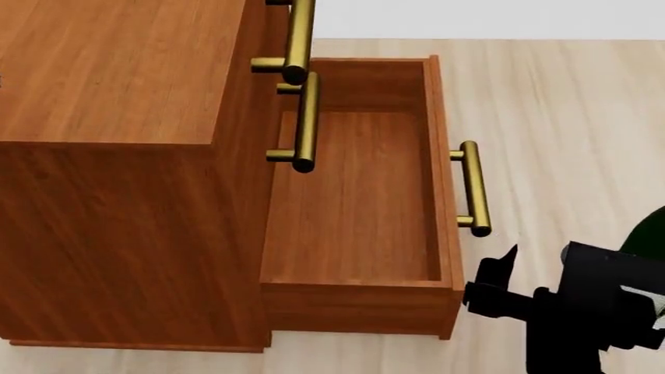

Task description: Close the bottom drawer of the cabinet and open the top drawer.

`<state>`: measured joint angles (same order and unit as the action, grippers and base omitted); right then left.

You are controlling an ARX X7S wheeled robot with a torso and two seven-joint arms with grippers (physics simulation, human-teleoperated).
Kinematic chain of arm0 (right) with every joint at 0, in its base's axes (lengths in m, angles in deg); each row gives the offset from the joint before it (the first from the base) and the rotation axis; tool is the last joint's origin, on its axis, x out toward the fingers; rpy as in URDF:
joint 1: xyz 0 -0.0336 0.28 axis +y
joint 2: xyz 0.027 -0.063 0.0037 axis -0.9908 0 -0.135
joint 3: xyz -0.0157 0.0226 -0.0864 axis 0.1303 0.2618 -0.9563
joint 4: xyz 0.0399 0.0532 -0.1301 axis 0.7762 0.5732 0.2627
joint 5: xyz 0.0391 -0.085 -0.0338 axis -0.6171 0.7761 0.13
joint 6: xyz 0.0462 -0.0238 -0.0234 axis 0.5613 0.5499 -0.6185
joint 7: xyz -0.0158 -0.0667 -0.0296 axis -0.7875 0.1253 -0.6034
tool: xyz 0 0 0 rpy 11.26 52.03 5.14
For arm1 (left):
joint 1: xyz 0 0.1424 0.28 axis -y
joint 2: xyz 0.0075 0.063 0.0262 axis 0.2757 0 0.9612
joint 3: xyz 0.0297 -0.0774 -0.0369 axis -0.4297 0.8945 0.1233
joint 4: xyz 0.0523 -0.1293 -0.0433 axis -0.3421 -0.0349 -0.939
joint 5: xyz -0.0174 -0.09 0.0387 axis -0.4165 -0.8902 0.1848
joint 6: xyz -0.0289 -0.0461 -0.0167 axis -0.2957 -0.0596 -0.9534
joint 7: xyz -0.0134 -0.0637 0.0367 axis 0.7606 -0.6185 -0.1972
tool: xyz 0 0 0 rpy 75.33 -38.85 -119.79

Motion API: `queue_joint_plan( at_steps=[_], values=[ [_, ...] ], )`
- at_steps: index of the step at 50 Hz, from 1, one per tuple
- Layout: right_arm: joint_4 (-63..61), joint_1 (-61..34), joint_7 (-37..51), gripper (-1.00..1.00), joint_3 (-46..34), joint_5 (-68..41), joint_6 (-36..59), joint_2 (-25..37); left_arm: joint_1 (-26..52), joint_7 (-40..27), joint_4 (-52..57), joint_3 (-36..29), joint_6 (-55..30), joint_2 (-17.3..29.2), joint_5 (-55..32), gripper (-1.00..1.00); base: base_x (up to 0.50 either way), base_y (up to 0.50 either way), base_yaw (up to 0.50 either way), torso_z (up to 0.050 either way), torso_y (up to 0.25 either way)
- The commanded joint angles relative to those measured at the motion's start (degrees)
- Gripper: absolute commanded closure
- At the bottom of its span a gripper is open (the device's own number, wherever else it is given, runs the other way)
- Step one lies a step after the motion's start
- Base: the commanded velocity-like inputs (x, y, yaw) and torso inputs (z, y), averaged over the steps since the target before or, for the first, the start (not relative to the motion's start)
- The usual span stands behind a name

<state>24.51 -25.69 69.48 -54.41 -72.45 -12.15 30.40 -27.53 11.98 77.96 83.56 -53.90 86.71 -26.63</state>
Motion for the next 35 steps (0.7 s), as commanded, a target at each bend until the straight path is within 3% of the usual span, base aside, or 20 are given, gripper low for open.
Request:
queue_joint_plan(
  at_steps=[1,35],
  values=[
    [5.6,-2.8,-1.2,-1.0,-1.0,0.3,-2.1,-1.0,0.4,-0.3,0.2,0.1,-0.5,0.4,-0.2,-1.0,0.0,0.0,0.0,0.0,0.0],
    [15.0,-8.1,-5.4,-1.0,-5.4,0.6,-6.0,-6.8,1.6,-0.7,-0.6,-0.6,-0.2,0.4,-0.8,-1.0,0.0,0.0,0.0,0.0,0.0]
  ],
)
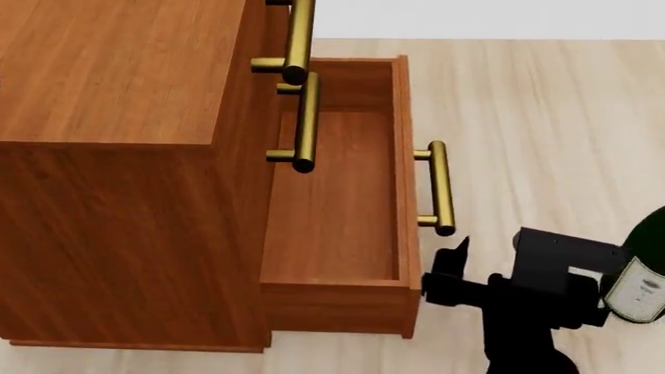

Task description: Close the bottom drawer of the cabinet and open the top drawer.

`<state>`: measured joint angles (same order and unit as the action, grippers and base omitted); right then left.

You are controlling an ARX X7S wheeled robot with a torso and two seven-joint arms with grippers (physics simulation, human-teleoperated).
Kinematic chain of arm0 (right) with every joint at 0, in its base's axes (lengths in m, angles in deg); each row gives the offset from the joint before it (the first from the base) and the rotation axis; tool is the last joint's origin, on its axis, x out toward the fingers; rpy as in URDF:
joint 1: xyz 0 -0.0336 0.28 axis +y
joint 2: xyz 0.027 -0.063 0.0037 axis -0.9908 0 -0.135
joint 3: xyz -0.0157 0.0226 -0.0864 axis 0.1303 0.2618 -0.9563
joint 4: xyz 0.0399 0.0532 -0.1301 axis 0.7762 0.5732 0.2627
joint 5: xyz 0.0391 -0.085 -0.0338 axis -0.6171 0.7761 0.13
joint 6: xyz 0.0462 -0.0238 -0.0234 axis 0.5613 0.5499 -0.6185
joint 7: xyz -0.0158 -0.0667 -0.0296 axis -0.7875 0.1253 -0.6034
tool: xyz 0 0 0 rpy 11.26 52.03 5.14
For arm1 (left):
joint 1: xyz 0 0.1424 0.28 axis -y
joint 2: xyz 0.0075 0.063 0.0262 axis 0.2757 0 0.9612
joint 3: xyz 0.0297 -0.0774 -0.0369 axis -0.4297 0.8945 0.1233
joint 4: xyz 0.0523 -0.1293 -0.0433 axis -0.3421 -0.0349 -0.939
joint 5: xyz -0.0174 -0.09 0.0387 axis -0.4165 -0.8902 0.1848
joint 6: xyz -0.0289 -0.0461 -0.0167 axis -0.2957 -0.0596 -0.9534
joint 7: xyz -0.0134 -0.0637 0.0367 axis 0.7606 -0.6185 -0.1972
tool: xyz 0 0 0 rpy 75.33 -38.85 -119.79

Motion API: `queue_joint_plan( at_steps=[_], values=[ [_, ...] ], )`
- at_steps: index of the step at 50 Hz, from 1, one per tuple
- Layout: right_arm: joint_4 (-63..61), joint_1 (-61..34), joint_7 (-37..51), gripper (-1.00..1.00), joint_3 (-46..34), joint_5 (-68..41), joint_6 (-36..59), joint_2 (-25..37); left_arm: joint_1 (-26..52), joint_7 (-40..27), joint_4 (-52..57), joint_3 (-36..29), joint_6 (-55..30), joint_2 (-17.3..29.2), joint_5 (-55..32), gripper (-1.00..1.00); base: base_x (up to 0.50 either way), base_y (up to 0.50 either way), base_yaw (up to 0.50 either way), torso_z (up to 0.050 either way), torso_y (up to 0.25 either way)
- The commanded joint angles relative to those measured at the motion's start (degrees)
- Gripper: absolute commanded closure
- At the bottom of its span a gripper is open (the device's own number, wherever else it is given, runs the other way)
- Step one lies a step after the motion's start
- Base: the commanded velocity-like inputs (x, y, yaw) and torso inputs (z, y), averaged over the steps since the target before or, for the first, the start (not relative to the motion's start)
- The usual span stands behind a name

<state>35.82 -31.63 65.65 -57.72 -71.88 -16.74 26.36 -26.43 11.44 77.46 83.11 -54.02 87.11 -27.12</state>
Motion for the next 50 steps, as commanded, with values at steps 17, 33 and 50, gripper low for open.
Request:
queue_joint_plan(
  at_steps=[17,33,50],
  values=[
    [7.4,-3.3,-3.8,-1.0,-4.9,-0.5,-3.0,-7.3,0.2,-0.5,0.4,0.2,-0.2,0.3,-0.8,-1.0,0.0,0.0,0.0,0.0,0.0],
    [8.3,-5.0,-4.2,-1.0,-10.5,-2.4,-2.8,-10.8,0.6,-0.8,1.3,0.9,-1.0,0.8,-1.9,-1.0,0.0,0.0,0.0,0.0,0.0],
    [14.2,-9.3,-1.4,-1.0,-26.9,-15.3,-7.8,-11.0,0.7,-0.9,1.2,1.6,-0.9,1.3,-2.5,-1.0,0.0,0.0,0.0,0.0,0.0]
  ],
)
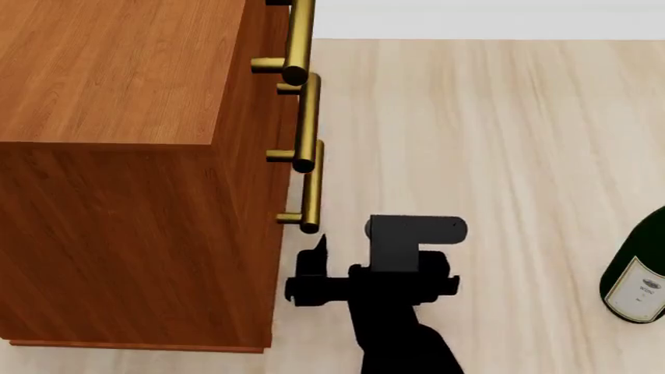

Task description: Close the bottom drawer of the cabinet and open the top drawer.

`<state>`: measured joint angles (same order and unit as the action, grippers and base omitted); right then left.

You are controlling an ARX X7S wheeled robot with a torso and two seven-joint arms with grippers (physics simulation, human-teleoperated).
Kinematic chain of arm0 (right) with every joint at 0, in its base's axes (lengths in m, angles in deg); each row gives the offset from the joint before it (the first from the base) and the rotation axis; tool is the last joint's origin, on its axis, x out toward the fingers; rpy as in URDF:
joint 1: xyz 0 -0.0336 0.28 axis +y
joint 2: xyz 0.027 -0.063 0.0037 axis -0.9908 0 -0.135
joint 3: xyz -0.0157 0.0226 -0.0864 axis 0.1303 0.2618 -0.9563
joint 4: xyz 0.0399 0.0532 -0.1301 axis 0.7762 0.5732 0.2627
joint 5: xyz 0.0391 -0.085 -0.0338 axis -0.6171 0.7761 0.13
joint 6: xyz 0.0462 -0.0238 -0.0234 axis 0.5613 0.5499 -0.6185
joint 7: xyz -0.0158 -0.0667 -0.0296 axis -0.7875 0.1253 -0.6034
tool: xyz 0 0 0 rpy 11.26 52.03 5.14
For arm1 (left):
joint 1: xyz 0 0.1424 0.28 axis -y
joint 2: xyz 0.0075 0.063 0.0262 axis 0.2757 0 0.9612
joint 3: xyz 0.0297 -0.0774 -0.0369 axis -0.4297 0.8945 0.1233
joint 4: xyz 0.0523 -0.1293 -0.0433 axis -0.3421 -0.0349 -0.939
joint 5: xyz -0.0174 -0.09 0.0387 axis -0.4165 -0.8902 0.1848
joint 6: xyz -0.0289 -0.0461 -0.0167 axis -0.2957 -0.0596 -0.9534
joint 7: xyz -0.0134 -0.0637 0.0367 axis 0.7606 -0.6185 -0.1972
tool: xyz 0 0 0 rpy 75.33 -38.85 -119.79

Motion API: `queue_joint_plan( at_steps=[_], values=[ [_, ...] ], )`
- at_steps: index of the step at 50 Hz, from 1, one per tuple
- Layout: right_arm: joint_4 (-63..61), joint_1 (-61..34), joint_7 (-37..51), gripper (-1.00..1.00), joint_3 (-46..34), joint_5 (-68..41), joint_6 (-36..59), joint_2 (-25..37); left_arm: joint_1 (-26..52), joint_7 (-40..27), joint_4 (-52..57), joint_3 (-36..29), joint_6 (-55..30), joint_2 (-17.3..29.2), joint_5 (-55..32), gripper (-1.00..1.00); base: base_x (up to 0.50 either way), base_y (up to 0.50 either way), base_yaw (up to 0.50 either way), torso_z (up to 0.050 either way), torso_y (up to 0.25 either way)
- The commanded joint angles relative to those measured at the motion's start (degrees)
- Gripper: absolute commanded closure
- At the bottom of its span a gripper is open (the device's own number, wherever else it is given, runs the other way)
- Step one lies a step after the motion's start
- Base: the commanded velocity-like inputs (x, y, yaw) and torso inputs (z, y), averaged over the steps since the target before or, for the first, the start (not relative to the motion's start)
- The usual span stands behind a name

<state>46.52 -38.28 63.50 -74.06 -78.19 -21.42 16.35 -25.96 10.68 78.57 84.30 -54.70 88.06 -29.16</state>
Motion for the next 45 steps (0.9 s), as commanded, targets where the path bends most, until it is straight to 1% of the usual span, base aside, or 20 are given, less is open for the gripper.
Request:
queue_joint_plan(
  at_steps=[1,10,17,22,27,31,39,45],
  values=[
    [3.8,-2.9,1.1,-1.0,-11.9,-10.1,-3.6,-1.0,0.3,-0.1,0.1,0.4,-0.3,0.4,-0.5,-1.0,0.0,0.0,0.0,0.0,0.0],
    [6.1,-5.6,2.7,-1.0,-23.3,-20.2,-7.1,-1.1,0.4,-0.2,0.4,0.8,-0.5,0.8,-0.9,-1.0,0.0,0.0,0.01,0.0,0.0],
    [3.9,-5.7,3.5,-1.0,-26.6,-23.0,-7.2,-0.6,0.4,-0.3,0.5,1.0,-0.5,0.9,-1.1,-1.0,0.01,0.0,0.01,0.0,0.0],
    [-5.8,-3.0,7.1,-1.0,-27.1,-24.4,-4.3,3.1,0.3,-0.6,0.9,1.1,-0.7,0.9,-1.4,-1.0,0.0,0.0,0.01,0.0,0.0],
    [-16.9,0.8,12.0,-1.0,-26.7,-25.8,-2.4,8.3,0.5,-0.8,1.2,0.8,-1.0,0.7,-1.6,-1.0,0.0,0.0,0.01,0.0,0.0],
    [-23.0,3.2,14.7,-1.0,-26.5,-26.5,-1.5,11.5,0.6,-1.0,1.3,0.6,-1.0,0.5,-1.8,-1.0,0.0,0.0,0.0,0.0,0.0],
    [-32.2,7.0,19.7,-1.0,-25.4,-27.8,-0.9,16.3,0.8,-1.3,2.1,0.5,-1.5,0.4,-2.4,-1.0,0.0,0.0,0.0,0.0,0.0],
    [-36.9,8.8,21.8,-1.0,-24.0,-29.3,-1.0,18.9,0.9,-1.6,2.7,0.6,-2.0,0.4,-3.0,-1.0,0.0,0.0,0.0,0.0,0.0]
  ],
)
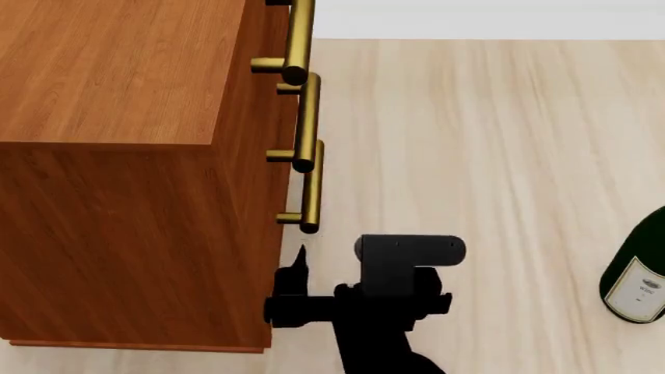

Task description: Close the bottom drawer of the cabinet and open the top drawer.

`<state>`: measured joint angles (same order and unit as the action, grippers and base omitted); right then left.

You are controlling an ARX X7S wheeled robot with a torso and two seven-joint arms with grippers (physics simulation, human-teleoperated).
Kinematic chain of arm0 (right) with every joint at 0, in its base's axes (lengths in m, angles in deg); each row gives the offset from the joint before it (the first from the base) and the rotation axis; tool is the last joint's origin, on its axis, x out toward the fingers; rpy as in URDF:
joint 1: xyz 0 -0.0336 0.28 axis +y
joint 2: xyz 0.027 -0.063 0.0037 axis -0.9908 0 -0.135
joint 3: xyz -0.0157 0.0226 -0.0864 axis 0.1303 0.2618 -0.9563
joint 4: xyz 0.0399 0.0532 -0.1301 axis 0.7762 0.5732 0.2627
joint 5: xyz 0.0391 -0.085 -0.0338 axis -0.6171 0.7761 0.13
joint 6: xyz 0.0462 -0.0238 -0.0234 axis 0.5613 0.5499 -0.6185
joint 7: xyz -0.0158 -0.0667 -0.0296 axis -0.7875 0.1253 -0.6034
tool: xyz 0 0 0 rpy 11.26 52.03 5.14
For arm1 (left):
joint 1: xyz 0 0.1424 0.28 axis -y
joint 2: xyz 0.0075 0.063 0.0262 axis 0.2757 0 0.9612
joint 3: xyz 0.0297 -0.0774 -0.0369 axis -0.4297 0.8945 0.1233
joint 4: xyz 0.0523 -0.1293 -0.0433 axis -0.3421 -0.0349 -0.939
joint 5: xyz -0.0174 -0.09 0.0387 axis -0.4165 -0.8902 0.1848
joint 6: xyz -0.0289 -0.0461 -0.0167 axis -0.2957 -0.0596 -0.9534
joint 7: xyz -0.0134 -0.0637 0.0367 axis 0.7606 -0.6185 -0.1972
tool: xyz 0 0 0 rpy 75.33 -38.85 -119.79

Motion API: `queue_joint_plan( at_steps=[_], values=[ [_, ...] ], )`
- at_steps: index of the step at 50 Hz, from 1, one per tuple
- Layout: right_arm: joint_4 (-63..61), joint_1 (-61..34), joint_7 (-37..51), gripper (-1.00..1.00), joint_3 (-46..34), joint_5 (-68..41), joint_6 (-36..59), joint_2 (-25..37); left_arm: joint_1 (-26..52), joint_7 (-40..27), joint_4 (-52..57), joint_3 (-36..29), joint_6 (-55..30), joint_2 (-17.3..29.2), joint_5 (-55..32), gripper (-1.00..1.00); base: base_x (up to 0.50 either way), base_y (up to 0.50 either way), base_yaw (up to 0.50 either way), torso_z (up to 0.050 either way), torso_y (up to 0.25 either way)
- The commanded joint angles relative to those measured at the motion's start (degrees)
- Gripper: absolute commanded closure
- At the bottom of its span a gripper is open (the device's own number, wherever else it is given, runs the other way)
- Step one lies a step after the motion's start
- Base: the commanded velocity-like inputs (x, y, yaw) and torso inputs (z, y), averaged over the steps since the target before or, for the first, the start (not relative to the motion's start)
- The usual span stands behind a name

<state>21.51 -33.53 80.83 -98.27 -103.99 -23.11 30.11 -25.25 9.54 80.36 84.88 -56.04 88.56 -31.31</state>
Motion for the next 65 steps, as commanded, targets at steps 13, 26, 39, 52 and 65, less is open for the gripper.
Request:
queue_joint_plan(
  at_steps=[13,26,39,52,65],
  values=[
    [-21.7,8.6,10.2,-1.0,5.0,-7.7,-1.0,10.6,1.2,-1.0,1.3,-0.7,-1.2,-0.6,-1.4,-1.0,0.0,0.0,0.0,0.0,0.0],
    [-30.2,10.3,12.7,-1.0,13.0,-19.3,-3.1,14.0,2.3,-1.4,1.2,-1.2,-1.8,-0.6,-1.8,-1.0,0.0,0.0,0.0,0.0,0.0],
    [-33.5,10.1,12.6,-1.0,19.1,-30.2,-4.9,14.3,3.3,-1.6,0.9,-2.1,-1.9,-0.7,-1.9,-1.0,0.0,0.0,0.0,0.0,0.0],
    [-34.8,9.0,13.9,-1.0,21.4,-34.9,-5.9,12.9,3.8,-2.0,1.2,-2.3,-2.4,-0.6,-2.5,-1.0,0.0,0.0,0.0,0.0,0.0],
    [-37.9,4.8,16.7,-1.0,23.4,-40.8,-5.6,11.1,3.7,-2.2,1.3,-2.3,-2.2,-0.4,-2.7,-1.0,0.0,0.0,0.0,0.0,0.0]
  ],
)
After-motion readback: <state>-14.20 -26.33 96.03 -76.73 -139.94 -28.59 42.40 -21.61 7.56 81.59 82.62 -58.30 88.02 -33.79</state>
